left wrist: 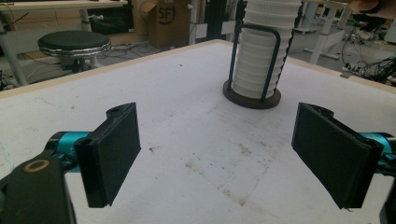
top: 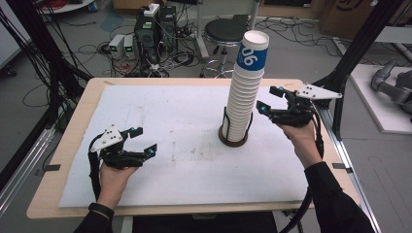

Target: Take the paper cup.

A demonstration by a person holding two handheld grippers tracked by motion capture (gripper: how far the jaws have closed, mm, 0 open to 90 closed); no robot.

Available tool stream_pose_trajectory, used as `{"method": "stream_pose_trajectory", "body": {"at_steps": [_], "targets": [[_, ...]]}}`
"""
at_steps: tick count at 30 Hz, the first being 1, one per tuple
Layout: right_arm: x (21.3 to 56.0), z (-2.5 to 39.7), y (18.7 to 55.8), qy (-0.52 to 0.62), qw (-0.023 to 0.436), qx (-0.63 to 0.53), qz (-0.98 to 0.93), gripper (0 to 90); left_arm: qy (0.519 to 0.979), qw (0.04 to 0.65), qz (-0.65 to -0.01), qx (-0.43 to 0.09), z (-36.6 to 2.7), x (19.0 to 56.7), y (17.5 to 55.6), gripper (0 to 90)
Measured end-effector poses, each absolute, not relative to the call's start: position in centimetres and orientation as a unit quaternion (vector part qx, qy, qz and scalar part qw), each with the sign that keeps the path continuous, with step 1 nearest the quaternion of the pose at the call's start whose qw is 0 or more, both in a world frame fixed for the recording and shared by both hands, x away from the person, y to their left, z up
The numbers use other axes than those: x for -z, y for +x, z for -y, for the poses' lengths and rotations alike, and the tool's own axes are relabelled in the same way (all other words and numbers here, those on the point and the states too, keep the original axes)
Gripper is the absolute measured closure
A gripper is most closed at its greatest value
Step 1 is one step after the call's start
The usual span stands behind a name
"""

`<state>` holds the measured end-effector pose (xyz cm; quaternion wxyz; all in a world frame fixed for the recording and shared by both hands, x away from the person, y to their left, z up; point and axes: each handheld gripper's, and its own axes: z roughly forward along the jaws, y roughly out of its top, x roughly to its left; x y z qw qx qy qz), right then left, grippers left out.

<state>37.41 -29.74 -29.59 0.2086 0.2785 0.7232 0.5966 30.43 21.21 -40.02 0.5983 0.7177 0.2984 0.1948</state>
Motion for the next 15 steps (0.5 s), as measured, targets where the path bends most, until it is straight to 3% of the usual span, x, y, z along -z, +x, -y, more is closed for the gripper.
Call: {"method": "stream_pose_trajectory", "body": {"at_steps": [15], "targets": [[26.8,28.0,39.6,0.268,0.197,-0.592,-0.734,17.1,0.717,0.600,-0.301,-0.189,-21.3,40.1,30.4,14.9]]}}
